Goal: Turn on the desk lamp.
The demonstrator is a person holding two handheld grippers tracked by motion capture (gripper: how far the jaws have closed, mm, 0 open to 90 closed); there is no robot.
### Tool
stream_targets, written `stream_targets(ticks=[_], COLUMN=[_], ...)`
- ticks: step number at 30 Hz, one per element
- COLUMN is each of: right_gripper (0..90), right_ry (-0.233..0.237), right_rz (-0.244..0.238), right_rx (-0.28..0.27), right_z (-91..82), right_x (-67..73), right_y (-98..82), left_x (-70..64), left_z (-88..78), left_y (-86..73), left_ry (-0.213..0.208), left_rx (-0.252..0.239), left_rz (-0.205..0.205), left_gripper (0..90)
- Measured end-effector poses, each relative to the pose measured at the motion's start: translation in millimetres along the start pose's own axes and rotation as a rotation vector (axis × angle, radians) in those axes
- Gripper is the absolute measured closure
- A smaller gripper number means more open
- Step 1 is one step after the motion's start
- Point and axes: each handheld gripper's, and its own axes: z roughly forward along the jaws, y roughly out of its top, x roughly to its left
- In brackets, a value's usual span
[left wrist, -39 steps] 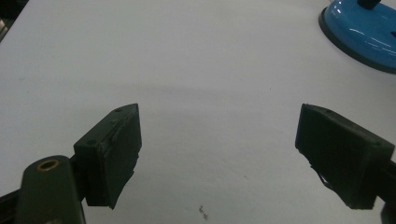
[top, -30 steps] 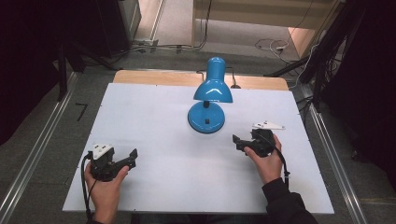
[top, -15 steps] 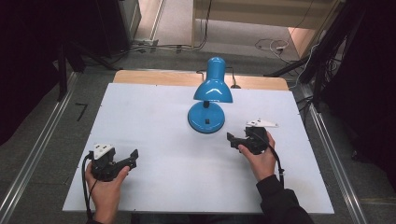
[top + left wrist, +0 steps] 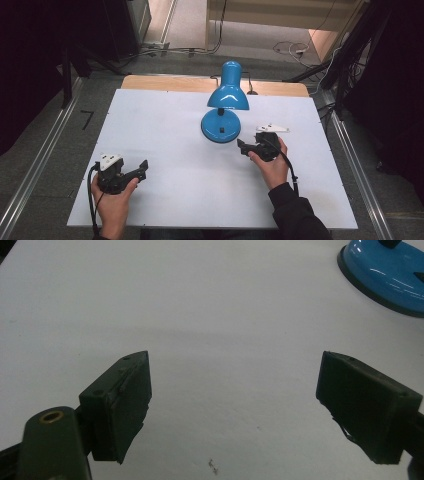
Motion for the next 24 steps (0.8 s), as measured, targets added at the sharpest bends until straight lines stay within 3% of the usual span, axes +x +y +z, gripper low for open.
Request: stream_targets(ticks=[15,20,24], right_gripper=[37.8,61.3,80.6], right_ry=[0.002,0.04,0.033], right_rz=[-0.017,-0.02,-0.036], right_rx=[0.005,0.015,0.003], right_z=[14.8,19.7,23.0], right_x=[7.3,11.6,17.0], right_y=[8.3,12.2,15.3], left_x=[0.5,0.9,1.7], left_z=[0.1,0.0,0.3], left_y=[0.1,0.0,0.1], left_ry=[-0.004,-0.005,-0.006], left_rx=[-0.001,-0.002,0.001], left_rz=[-0.001,-0.003,-0.007], left_gripper=[15.4,15.7,15.7])
